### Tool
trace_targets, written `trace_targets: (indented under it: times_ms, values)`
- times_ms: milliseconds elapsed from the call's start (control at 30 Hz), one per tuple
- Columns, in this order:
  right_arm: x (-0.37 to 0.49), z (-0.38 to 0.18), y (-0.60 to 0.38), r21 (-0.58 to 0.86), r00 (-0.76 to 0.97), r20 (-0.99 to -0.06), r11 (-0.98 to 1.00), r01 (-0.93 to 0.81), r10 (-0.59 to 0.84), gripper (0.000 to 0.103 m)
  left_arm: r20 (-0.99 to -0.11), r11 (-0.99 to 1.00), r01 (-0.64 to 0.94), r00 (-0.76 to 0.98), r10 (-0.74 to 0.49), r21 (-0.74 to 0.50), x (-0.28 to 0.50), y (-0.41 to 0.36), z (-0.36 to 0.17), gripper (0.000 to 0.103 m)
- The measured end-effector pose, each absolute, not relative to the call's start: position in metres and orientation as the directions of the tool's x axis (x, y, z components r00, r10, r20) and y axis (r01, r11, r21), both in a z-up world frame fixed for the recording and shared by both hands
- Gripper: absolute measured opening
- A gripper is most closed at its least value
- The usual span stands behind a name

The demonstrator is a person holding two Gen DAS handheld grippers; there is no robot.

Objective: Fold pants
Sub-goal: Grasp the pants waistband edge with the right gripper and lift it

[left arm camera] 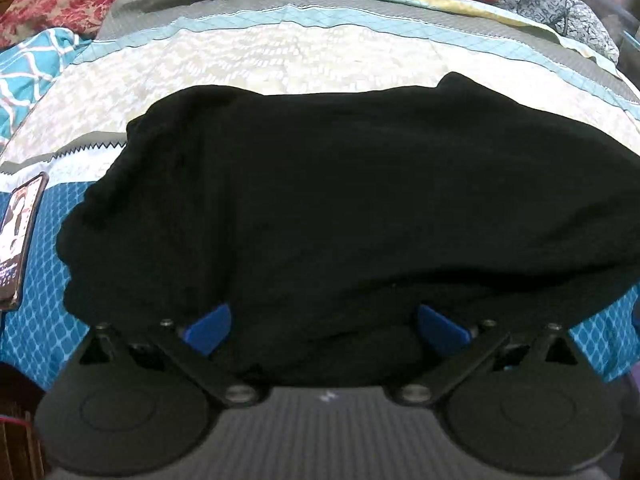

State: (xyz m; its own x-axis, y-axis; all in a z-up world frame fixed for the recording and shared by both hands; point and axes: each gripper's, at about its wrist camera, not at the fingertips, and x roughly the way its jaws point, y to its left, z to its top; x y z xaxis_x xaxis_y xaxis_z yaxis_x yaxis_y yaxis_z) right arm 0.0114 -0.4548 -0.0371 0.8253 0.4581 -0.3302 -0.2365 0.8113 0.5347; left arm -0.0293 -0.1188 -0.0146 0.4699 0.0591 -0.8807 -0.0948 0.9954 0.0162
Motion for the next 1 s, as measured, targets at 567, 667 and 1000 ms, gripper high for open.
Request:
trace_targets:
  times_ms: [567, 667, 1000]
  values:
    - [-0.026, -0.009, -0.589, 0.595, 0.976, -0.144, 0.803, -0.046, 0.163, 0.080, -0.833, 0.984, 0.099, 0.524, -0.179, -0.150, -0.009, -0.184, 0.035, 0.103]
    - [-0.034, -0.012, -0.627, 0.634, 0.990, -0.130, 0.772, 0.037, 0.060, 0.080, -0.831, 0.967, 0.176, 0.498, -0.247, -0.182, 0.001, -0.214, 0.034, 0.103]
    - [-0.015, -0.029, -0.712, 0.784, 0.991, -0.123, 0.607, 0.130, -0.053, 0.061, -0.888, 0.948, 0.254, 0.368, -0.276, -0.189, 0.036, -0.293, -0.007, 0.103]
